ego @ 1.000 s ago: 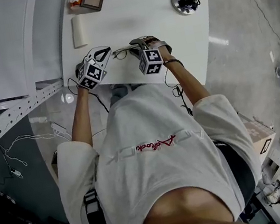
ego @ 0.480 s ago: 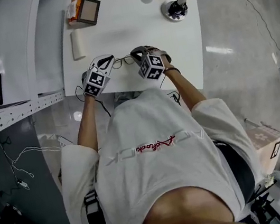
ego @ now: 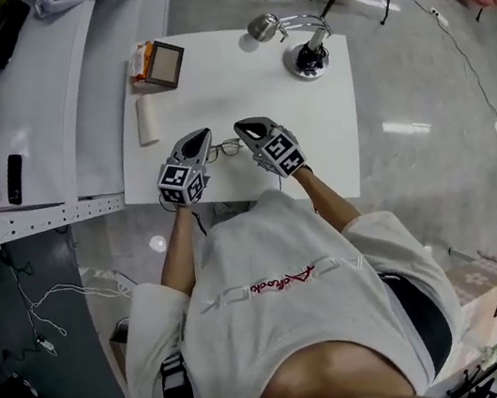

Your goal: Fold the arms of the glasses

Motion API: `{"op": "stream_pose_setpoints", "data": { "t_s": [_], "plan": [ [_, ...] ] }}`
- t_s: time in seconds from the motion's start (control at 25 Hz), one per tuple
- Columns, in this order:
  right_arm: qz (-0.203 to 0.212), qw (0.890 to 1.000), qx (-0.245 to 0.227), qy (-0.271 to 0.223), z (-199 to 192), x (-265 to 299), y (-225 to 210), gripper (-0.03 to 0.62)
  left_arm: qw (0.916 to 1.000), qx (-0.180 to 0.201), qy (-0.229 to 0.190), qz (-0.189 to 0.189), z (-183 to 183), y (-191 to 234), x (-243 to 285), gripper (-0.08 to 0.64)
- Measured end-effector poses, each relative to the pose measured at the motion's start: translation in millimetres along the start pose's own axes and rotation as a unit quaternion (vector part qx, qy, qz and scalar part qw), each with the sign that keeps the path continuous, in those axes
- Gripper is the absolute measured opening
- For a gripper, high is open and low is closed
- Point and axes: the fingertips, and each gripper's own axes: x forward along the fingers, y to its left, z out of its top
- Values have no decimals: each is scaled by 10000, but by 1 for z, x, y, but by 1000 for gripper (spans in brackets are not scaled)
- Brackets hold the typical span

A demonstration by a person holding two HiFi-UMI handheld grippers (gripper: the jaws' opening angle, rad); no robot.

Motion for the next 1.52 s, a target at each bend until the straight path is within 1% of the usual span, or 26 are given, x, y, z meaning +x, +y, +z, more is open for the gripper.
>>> {"op": "stream_pose_setpoints", "data": {
  "t_s": [0.08,0.2,0.28,0.32,0.4,0.52,0.64,0.84,1.08,1.28,1.52],
  "plan": [
    [144,9973,575,-428,10,-7,-1,29,9989,-367,-291,97,8,0,-2,29],
    [280,9869,1263,-963,20,-16,-5,29,9964,-624,-507,268,13,0,-7,29],
    [264,9821,1468,-1152,22,-21,-9,29,9951,-730,-578,333,12,-2,-10,29],
    [237,9817,1472,-1187,22,-23,-10,29,9947,-764,-593,337,11,-3,-12,29],
    [162,9829,1381,-1204,22,-27,-10,29,9952,-729,-574,325,7,-5,-16,29],
    [47,9851,1235,-1199,24,-33,-11,29,9969,-547,-485,301,5,-10,-21,29],
    [-80,9879,1034,-1155,25,-42,-8,29,9968,-510,-538,291,8,-13,-27,29],
    [-238,9924,627,-1030,22,-55,10,29,9976,-298,-566,265,5,-27,-42,29],
    [-443,9945,195,-931,12,-81,43,28,9967,-316,-693,282,-11,-50,-77,29],
    [-619,9939,88,-904,-5,-109,82,28,9963,-311,-768,242,-29,-81,-117,29],
    [-749,9933,-40,-876,-30,-147,135,28,9961,-221,-825,200,-53,-123,-160,29]
  ]
}}
